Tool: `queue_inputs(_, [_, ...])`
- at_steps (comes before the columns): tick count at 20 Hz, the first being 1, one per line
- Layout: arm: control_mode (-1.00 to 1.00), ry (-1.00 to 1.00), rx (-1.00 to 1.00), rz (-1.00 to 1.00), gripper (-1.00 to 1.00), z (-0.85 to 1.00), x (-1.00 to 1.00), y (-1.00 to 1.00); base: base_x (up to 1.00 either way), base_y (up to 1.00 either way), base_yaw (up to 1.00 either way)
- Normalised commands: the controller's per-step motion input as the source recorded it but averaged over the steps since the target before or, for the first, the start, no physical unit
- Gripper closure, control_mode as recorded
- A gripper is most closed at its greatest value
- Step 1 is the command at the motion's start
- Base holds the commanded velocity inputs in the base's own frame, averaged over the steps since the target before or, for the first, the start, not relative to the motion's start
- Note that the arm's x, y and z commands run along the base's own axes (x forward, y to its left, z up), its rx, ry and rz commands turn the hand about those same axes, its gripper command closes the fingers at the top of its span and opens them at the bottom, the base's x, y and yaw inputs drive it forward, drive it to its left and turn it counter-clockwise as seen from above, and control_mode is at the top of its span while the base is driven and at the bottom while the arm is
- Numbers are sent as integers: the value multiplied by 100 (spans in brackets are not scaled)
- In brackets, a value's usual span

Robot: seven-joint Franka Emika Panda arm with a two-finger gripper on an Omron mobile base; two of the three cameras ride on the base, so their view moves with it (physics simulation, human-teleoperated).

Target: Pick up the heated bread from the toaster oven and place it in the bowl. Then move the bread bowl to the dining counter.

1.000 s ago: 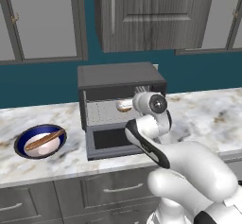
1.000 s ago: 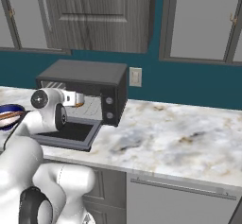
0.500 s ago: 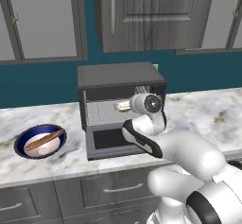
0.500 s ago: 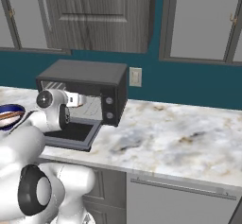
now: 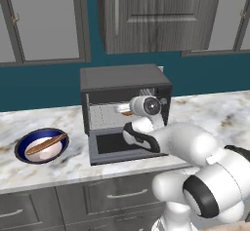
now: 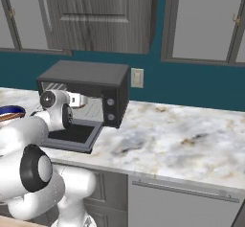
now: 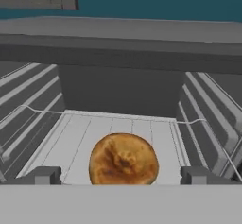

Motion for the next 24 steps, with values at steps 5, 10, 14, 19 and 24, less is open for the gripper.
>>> queue_inputs(5, [-100, 8, 0, 0, -100, -40, 32, 5, 0, 0, 0])
queue_inputs(10, [-100, 11, 0, -4, -100, -33, 11, -12, 0, 0, 0])
queue_inputs(14, [-100, 11, 0, -4, -100, -23, 13, 0, 0, 0, 0])
queue_inputs(19, [-100, 1, 0, -2, -100, -2, 8, 15, 0, 0, 0])
queue_inputs(24, [-100, 5, 0, 0, 100, -22, 3, 3, 0, 0, 0])
